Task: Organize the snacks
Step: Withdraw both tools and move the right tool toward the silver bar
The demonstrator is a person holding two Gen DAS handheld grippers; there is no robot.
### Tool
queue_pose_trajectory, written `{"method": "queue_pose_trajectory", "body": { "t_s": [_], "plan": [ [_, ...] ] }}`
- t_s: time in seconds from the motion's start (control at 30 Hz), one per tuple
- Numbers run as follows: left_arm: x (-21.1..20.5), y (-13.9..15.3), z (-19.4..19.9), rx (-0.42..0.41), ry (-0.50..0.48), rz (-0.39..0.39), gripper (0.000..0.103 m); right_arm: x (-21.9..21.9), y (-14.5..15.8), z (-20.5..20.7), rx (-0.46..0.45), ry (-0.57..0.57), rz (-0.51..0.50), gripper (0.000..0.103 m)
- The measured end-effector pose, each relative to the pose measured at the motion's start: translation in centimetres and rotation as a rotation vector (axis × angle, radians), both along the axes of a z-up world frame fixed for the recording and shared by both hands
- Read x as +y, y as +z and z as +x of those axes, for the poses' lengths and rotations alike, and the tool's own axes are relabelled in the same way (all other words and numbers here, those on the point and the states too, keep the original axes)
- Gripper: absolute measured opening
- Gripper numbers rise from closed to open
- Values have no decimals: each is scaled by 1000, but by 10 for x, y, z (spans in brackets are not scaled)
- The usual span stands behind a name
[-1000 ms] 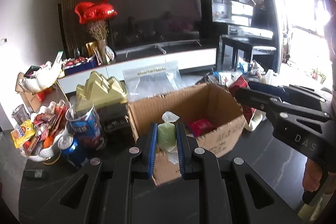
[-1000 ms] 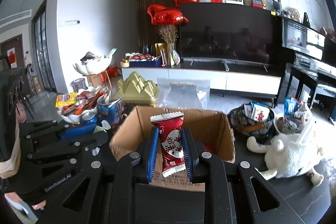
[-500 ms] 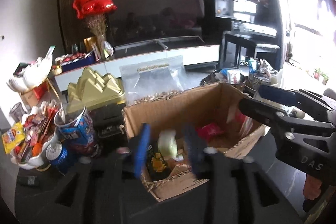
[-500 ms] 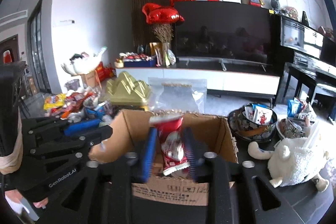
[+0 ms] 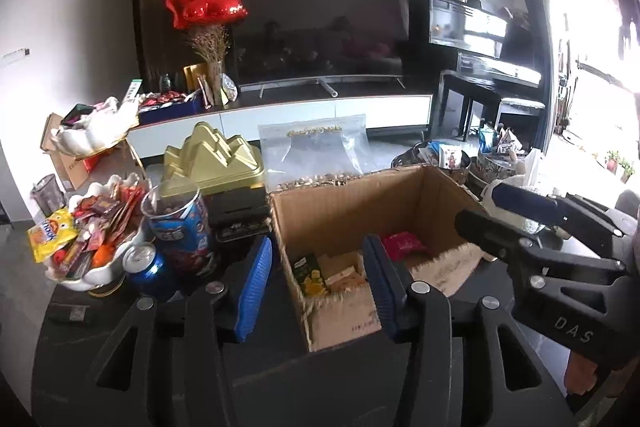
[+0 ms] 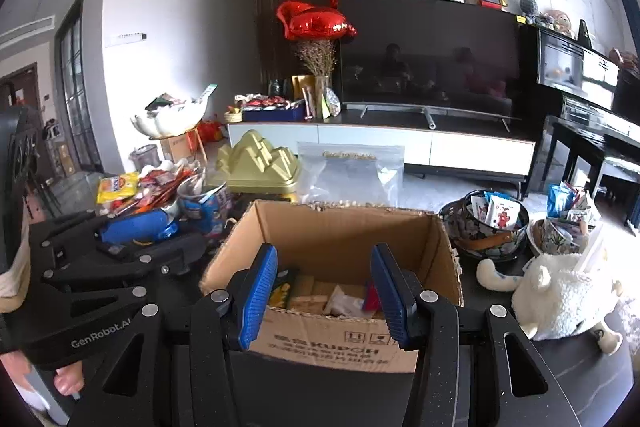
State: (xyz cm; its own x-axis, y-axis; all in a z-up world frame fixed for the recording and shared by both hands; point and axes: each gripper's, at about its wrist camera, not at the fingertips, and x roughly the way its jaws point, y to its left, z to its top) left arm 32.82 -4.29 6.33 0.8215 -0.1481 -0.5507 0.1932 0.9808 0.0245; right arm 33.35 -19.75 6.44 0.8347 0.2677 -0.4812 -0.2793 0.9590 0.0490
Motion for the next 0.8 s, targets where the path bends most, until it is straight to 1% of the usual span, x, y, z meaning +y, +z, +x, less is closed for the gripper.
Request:
{"method": "queue_pose_trajectory", "body": {
  "t_s": [0.13,0.23,0.37,0.53,0.8],
  "plan": [
    [5,7,-21,2,11,8,51,4,3,-16,24,16,-17,50],
    [7,6,-37,8,12,24,52,7,3,-32,40,26,-30,50],
    [10,0,-59,33,18,29,52,11,2,-55,50,38,-38,50],
    [15,-16,-88,89,21,26,52,17,-1,-81,73,56,-66,50],
    [17,-30,-125,126,11,45,53,28,-10,-118,119,95,-115,50]
  ]
}}
